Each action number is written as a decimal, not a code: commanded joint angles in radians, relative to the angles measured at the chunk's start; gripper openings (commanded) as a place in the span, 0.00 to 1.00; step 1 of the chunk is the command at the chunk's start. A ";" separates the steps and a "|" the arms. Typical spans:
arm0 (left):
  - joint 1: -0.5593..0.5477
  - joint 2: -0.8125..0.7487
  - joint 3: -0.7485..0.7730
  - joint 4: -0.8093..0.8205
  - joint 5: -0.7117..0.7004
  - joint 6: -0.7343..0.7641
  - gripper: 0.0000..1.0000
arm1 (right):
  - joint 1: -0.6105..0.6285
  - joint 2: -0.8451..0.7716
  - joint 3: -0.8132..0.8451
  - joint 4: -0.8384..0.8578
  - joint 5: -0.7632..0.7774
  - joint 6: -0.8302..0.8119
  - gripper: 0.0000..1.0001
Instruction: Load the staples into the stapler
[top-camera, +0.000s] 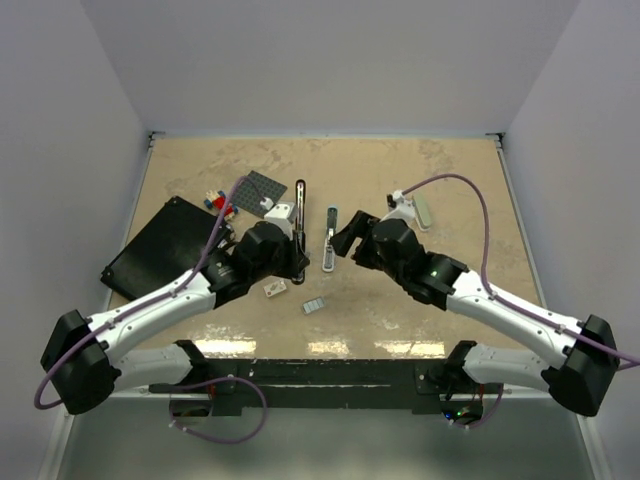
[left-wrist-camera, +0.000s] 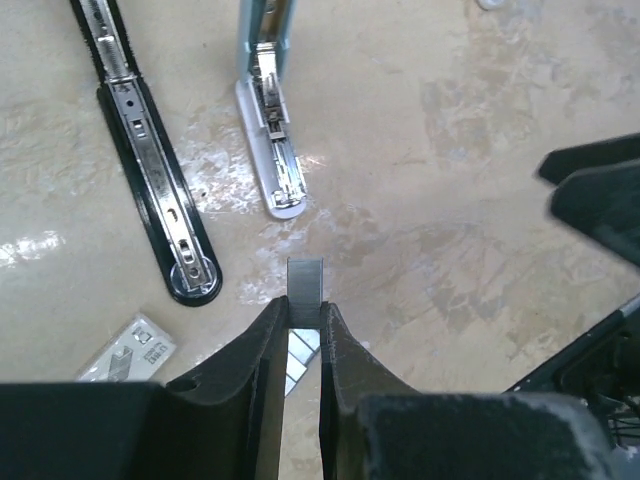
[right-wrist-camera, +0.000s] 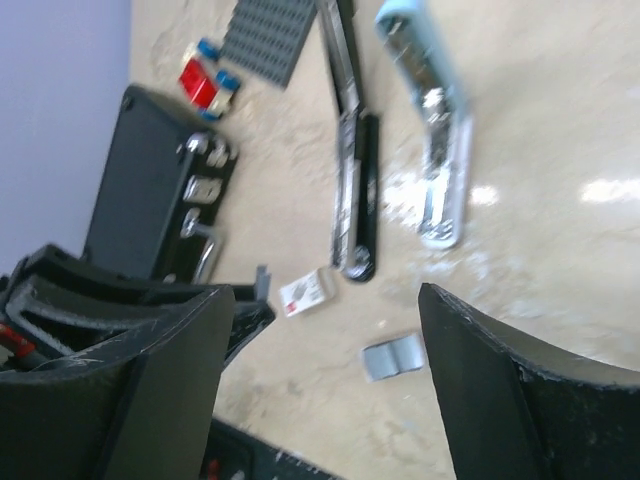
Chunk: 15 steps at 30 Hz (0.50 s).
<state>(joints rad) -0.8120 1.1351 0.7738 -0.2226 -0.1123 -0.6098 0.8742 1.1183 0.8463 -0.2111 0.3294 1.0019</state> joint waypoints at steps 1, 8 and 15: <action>0.005 0.078 0.114 -0.228 -0.067 0.024 0.14 | -0.087 -0.020 0.086 -0.209 0.106 -0.175 0.83; 0.033 0.262 0.283 -0.411 -0.043 -0.025 0.15 | -0.251 0.011 0.076 -0.238 0.023 -0.445 0.85; 0.079 0.413 0.432 -0.507 0.028 -0.045 0.15 | -0.279 0.012 0.062 -0.194 -0.023 -0.595 0.86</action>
<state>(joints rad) -0.7609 1.5043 1.1000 -0.6411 -0.1394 -0.6350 0.6067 1.1339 0.9035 -0.4271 0.3367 0.5453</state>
